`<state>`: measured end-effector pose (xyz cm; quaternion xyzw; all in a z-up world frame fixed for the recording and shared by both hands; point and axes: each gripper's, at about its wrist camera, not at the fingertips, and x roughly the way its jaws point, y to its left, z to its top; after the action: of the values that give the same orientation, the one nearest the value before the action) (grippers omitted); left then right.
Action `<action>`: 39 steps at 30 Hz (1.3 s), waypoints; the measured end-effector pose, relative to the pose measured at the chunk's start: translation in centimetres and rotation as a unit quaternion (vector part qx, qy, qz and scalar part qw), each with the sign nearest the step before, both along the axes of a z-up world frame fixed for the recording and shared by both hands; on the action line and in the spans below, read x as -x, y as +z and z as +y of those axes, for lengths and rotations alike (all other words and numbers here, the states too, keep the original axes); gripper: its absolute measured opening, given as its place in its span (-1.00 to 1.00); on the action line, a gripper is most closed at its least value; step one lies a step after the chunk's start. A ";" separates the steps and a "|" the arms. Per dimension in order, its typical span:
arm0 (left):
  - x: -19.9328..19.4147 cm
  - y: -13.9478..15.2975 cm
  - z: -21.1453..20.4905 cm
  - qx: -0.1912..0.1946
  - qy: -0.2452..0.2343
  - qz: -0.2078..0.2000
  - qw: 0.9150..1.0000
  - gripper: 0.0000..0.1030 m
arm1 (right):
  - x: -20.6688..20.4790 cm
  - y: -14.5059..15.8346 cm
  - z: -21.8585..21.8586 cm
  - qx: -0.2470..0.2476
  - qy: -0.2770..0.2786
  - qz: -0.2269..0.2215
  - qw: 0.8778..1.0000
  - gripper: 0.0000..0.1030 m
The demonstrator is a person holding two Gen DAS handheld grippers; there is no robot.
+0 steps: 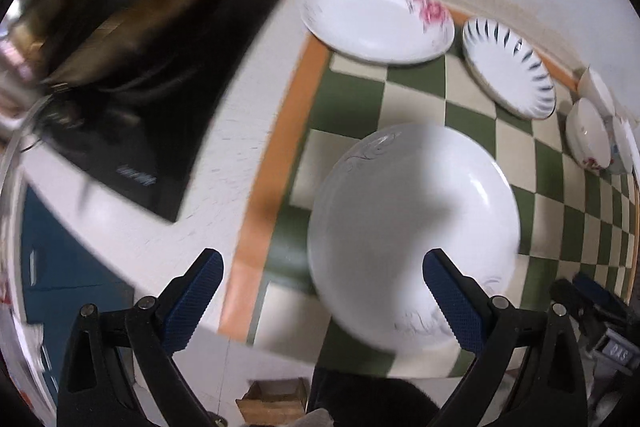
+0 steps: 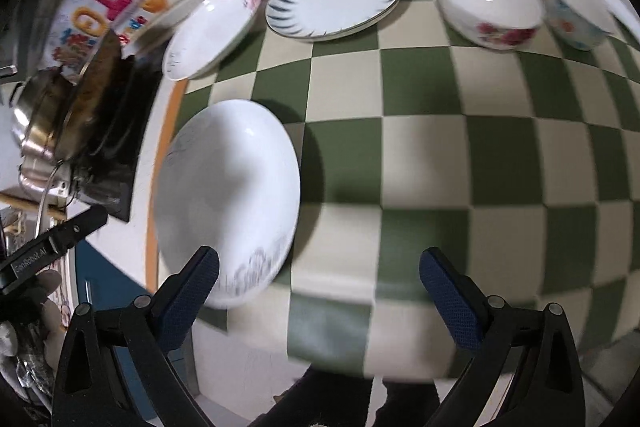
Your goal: Organize plates and bowls
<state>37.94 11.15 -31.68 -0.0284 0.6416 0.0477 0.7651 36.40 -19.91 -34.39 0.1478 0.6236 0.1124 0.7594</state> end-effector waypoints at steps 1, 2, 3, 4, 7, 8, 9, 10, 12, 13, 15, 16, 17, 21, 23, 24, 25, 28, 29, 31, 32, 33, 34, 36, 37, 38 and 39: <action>-0.7 -0.9 0.2 0.004 -0.008 0.009 1.000 0.93 | -0.9 -0.8 0.5 0.002 0.000 0.007 1.000 0.95; -1.4 -1.8 0.3 0.006 -0.017 0.019 1.000 0.89 | -1.6 -1.3 0.8 0.003 0.001 0.014 1.000 0.93; -2.0 -2.8 0.5 0.009 -0.024 0.029 0.999 0.84 | -2.7 -2.3 1.4 0.000 0.003 0.024 1.000 0.88; -2.5 -3.4 0.6 0.011 -0.029 0.037 0.999 0.81 | -3.4 -2.9 1.7 0.001 0.003 0.032 0.999 0.81; -3.5 -5.3 1.2 0.032 -0.039 0.061 0.997 0.60 | -5.1 -5.1 2.5 -0.011 0.007 0.061 0.998 0.58; -3.7 -5.7 1.3 0.038 -0.043 0.066 0.996 0.47 | -5.6 -5.7 2.7 -0.016 0.007 0.069 0.997 0.53; -3.9 -6.1 1.4 0.045 -0.047 0.073 0.995 0.32 | -6.0 -6.3 3.0 -0.020 0.009 0.077 0.997 0.42; -4.0 -6.3 1.4 0.049 -0.049 0.077 0.995 0.26 | -6.2 -6.7 3.3 -0.026 0.010 0.084 0.996 0.31; -4.0 -6.7 1.5 0.061 -0.055 0.085 0.993 -0.11 | -6.4 -7.3 3.9 -0.040 0.015 0.093 0.995 0.14; -4.0 -6.8 1.5 0.066 -0.056 0.087 0.992 -0.16 | -6.6 -7.6 4.4 -0.044 0.019 0.095 0.994 0.06; -3.8 -7.0 1.5 0.075 -0.058 0.090 0.991 -0.30 | -6.6 -7.4 5.0 -0.043 0.025 0.085 0.995 -0.31; -3.8 -7.0 1.4 0.071 -0.060 0.087 0.992 -0.31 | -6.7 -7.6 5.3 -0.051 0.031 0.090 0.994 -0.58; -3.6 -6.9 1.2 0.064 -0.063 0.083 0.992 -0.31 | -6.7 -8.0 5.7 -0.051 0.034 0.099 0.993 -0.61; -3.1 -6.4 1.2 0.053 -0.062 0.076 0.994 -0.31 | -6.5 -8.1 6.0 -0.052 0.040 0.086 0.994 -0.65; -2.8 -6.1 1.2 0.055 -0.058 0.078 0.994 -0.31 | -6.5 -8.3 5.8 -0.062 0.038 0.089 0.993 -0.66; -2.6 -6.2 1.0 0.054 -0.056 0.077 0.994 -0.31 | -6.5 -8.3 5.7 -0.064 0.040 0.089 0.993 -0.66; -2.4 -6.0 0.6 0.049 -0.056 0.073 0.995 -0.31 | -6.3 -8.2 5.7 -0.065 0.042 0.088 0.993 -0.66; -1.8 -4.7 -0.3 0.042 -0.052 0.063 0.996 -0.31 | -5.9 -7.6 4.7 -0.072 0.048 0.086 0.993 -0.66; -1.5 -4.1 -0.6 0.046 -0.048 0.059 0.996 -0.31 | -5.8 -7.4 4.2 -0.074 0.049 0.084 0.993 -0.66; -1.1 -3.3 -1.5 0.053 -0.043 0.054 0.996 -0.31 | -5.7 -6.7 3.2 -0.076 0.050 0.080 0.993 -0.66; -0.7 -3.0 -2.5 0.055 -0.043 0.051 0.996 -0.31 | -5.5 -6.4 2.6 -0.078 0.051 0.079 0.993 -0.66; -0.5 -2.5 -3.2 0.058 -0.046 0.048 0.996 -0.31 | -5.4 -6.1 1.8 -0.079 0.051 0.078 0.992 -0.66; -0.4 -2.1 -3.5 0.059 -0.048 0.046 0.996 -0.31 | -5.2 -5.6 1.0 -0.078 0.049 0.075 0.993 -0.66; -0.1 -1.6 -5.1 0.060 -0.056 0.042 0.996 -0.31 | -4.9 -5.1 -0.7 -0.077 0.047 0.073 0.993 -0.66; 0.1 -1.2 -5.9 0.062 -0.058 0.041 0.995 -0.31 | -4.7 -4.7 -1.7 -0.076 0.042 0.071 0.994 -0.66; 0.3 -1.3 -6.5 0.065 -0.061 0.040 0.995 -0.31 | -4.5 -4.4 -2.5 -0.076 0.039 0.070 0.994 -0.66; 1.0 -1.2 -7.7 0.068 -0.064 0.040 0.995 -0.31 | -4.4 -4.2 -3.2 -0.074 0.036 0.069 0.994 -0.66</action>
<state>36.91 3.47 -32.85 -0.0376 0.6739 -0.0441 0.7366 40.77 -23.11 -38.60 0.1883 0.6693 0.1755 0.6970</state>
